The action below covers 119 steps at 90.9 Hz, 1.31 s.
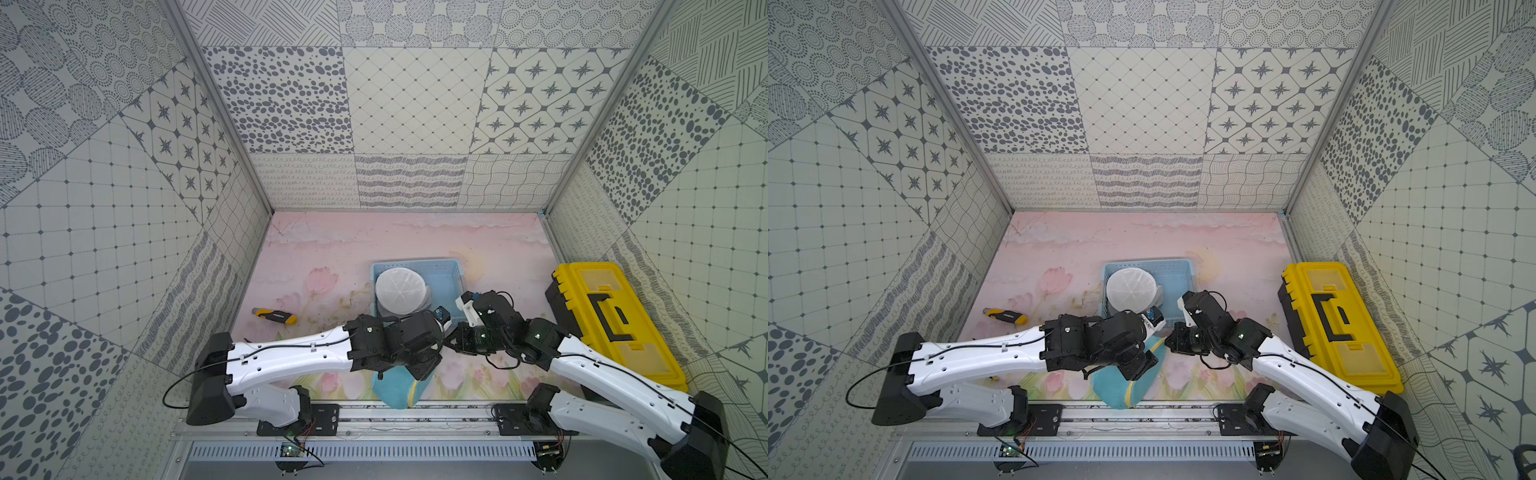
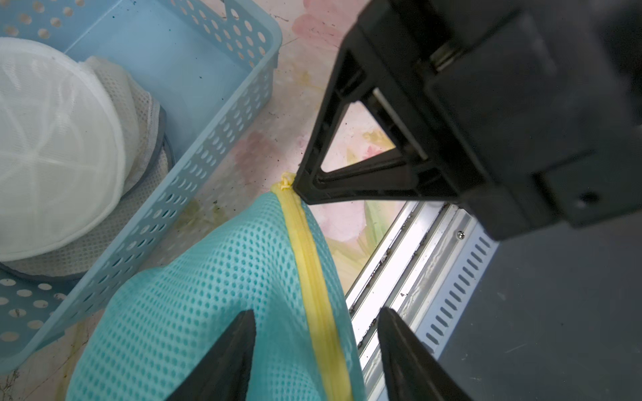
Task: Turn the laundry bag inside out
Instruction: Zip the zipper on the laundry bag.
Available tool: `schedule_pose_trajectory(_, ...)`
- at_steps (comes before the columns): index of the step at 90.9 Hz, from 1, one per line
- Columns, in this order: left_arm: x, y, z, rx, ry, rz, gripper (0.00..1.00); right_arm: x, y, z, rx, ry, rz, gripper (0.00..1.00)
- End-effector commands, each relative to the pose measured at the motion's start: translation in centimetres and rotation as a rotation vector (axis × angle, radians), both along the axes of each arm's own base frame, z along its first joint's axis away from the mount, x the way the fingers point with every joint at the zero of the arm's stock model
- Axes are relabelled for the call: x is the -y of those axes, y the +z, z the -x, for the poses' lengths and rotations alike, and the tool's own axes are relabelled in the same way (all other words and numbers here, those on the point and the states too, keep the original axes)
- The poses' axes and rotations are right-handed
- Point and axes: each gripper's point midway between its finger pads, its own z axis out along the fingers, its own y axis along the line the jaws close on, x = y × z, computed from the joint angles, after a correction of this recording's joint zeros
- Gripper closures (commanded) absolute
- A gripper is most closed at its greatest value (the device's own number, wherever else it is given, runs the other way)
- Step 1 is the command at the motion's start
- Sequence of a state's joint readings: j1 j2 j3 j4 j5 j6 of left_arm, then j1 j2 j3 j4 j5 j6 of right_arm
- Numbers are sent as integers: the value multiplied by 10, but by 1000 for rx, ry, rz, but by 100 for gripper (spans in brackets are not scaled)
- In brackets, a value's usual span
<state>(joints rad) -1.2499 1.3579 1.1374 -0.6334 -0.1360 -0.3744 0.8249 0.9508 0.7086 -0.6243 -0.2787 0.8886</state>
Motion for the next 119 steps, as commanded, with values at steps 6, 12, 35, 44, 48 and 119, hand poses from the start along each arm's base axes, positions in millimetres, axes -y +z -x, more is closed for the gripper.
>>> schedule_pose_trajectory(6, 21, -7, -8, 40, -17, 15, 56, -7, 17, -4, 37, -4, -42, 100)
schedule_pose_trajectory(12, 21, -10, -9, 50, -15, 5, 60, -8, 18, -3, 37, 0, -45, 100)
schedule_pose_trajectory(35, 20, -10, -13, 66, -15, -12, 75, -10, 17, -1, 35, 7, -46, 100)
schedule_pose_trajectory(44, 17, -8, -12, 64, -17, -9, 89, -6, 15, -1, 42, -5, -42, 100)
schedule_pose_trajectory(48, 16, -7, -12, 62, -14, -7, 95, -5, 14, -1, 42, -8, -41, 100)
schedule_pose_trajectory(119, -15, 45, -16, -98, 106, 291, 100, 13, -35, 2, -56, -29, -24, 100)
